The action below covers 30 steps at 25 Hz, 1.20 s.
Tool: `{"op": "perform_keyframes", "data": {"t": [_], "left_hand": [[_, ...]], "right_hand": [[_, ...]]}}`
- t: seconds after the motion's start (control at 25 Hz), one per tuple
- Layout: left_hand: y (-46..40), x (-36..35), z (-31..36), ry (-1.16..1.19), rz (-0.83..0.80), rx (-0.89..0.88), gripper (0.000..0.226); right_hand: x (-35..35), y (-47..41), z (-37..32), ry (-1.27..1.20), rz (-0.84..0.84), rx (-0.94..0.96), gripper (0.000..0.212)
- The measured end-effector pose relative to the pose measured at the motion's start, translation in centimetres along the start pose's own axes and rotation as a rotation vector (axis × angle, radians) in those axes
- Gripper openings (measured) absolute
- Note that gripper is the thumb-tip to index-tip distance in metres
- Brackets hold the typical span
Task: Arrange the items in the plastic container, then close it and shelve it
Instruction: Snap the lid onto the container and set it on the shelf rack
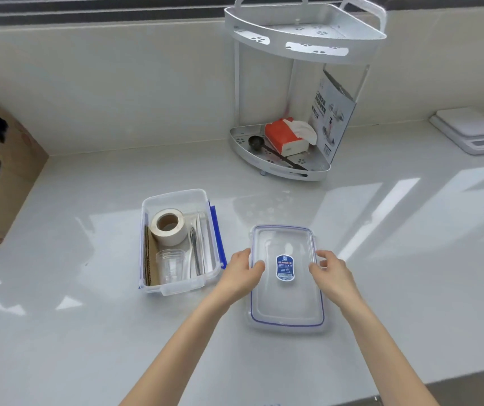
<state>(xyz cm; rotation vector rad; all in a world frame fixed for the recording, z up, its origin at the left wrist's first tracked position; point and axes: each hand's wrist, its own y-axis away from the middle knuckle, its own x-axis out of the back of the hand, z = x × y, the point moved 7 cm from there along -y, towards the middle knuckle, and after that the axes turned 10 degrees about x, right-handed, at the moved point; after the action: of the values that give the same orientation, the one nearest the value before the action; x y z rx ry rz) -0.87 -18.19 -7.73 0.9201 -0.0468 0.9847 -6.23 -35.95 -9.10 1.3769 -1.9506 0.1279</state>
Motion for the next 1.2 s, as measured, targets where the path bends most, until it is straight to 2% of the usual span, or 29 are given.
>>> {"op": "perform_keyframes", "data": {"t": [0.08, 0.2, 0.36, 0.48, 0.52, 0.56, 0.64, 0.68, 0.76, 0.84, 0.96, 1.2], "left_hand": [[-0.2, -0.8, -0.7, -0.044, 0.019, 0.041, 0.051], [-0.3, -1.5, -1.7, -0.092, 0.049, 0.107, 0.046], [-0.2, -2.1, -2.1, -0.079, 0.037, 0.128, 0.024], [-0.1, -2.4, -2.1, -0.047, 0.014, 0.12, 0.045], [-0.1, -2.3, -2.2, -0.014, 0.013, 0.122, 0.045], [0.1, -2.3, -2.1, 0.037, 0.006, 0.125, 0.04], [0.3, -2.1, -2.0, 0.14, -0.007, 0.125, 0.019], [0.4, -1.9, -1.9, 0.169, -0.008, 0.115, 0.02], [0.5, -1.5, -1.9, 0.216, -0.007, 0.102, 0.043], [0.8, -0.9, -1.5, 0.261, 0.001, 0.072, 0.051], [1.7, 0.8, -0.5, 0.312, 0.049, 0.0, 0.05], [3.4, 4.5, -0.2, 0.305, 0.158, -0.115, 0.048]], "right_hand": [[-0.3, 0.4, 1.6, 0.069, -0.036, -0.049, 0.046], [-0.9, 1.0, 2.5, 0.151, -0.05, -0.084, 0.033], [-1.4, 1.4, 2.5, 0.166, -0.035, -0.077, 0.026], [-1.3, 1.5, 2.4, 0.121, -0.003, -0.075, 0.014], [-1.2, 1.7, 2.2, 0.104, 0.014, -0.079, 0.013], [-1.0, 1.6, 2.2, 0.091, 0.033, -0.071, 0.019], [-0.7, 1.7, 2.0, 0.055, 0.071, -0.062, 0.011], [-0.6, 1.7, 1.9, 0.038, 0.087, -0.063, 0.022], [-0.2, 1.7, 1.3, -0.013, 0.135, -0.038, 0.042], [0.6, 1.5, 0.5, -0.049, 0.192, 0.004, 0.044], [1.5, 1.0, -1.2, -0.09, 0.25, 0.055, 0.041], [1.2, 0.4, -5.5, -0.139, 0.26, 0.141, 0.04]]}}
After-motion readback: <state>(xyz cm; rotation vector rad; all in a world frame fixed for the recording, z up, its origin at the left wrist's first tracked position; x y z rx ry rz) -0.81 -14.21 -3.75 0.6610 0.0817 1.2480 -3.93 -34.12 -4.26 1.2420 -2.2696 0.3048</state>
